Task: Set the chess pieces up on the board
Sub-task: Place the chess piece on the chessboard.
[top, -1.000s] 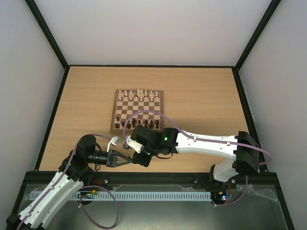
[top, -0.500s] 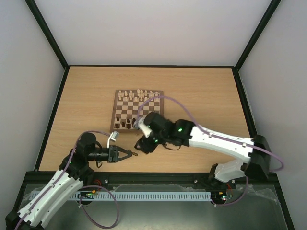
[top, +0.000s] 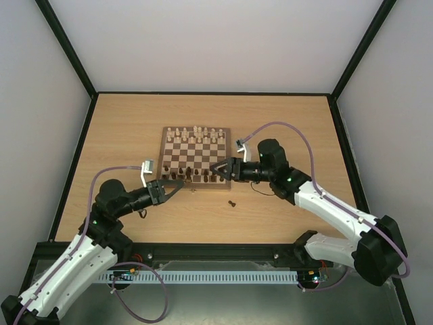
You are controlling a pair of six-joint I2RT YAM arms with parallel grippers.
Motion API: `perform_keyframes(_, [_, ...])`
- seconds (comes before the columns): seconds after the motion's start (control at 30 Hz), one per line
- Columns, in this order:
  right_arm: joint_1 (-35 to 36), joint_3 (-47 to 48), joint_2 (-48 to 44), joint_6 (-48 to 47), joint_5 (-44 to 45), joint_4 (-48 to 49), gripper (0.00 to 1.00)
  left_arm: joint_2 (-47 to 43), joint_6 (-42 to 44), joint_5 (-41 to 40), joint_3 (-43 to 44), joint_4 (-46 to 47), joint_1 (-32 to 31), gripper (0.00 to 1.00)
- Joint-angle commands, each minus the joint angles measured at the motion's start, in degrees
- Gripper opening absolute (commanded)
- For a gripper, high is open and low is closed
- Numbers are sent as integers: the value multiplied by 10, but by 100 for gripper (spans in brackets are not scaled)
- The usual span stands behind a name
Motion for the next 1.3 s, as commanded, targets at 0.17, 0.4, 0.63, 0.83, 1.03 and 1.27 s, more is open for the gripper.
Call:
perform_keyframes(0.17, [1, -70, 46, 305, -152, 428, 65, -5, -97, -103, -16, 117, -1, 2])
perform_keyframes(0.4, [36, -27, 100, 327, -158, 456, 63, 7, -129, -104, -35, 169, -1, 3])
perform_keyframes(0.63, [59, 12, 143, 327, -158, 457, 51, 10, -133, -98, -36, 177, 0, 3])
perform_keyframes(0.83, [66, 29, 155, 321, -160, 451, 44, 10, -133, -97, -38, 178, -1, 3])
perform_keyframes(1.03, [74, 38, 164, 316, -165, 448, 38, 10, -134, -97, -44, 177, -1, 3])
perform_keyframes(1.27, [82, 45, 171, 304, -170, 434, 32, 9, -135, -98, -43, 178, -1, 3])
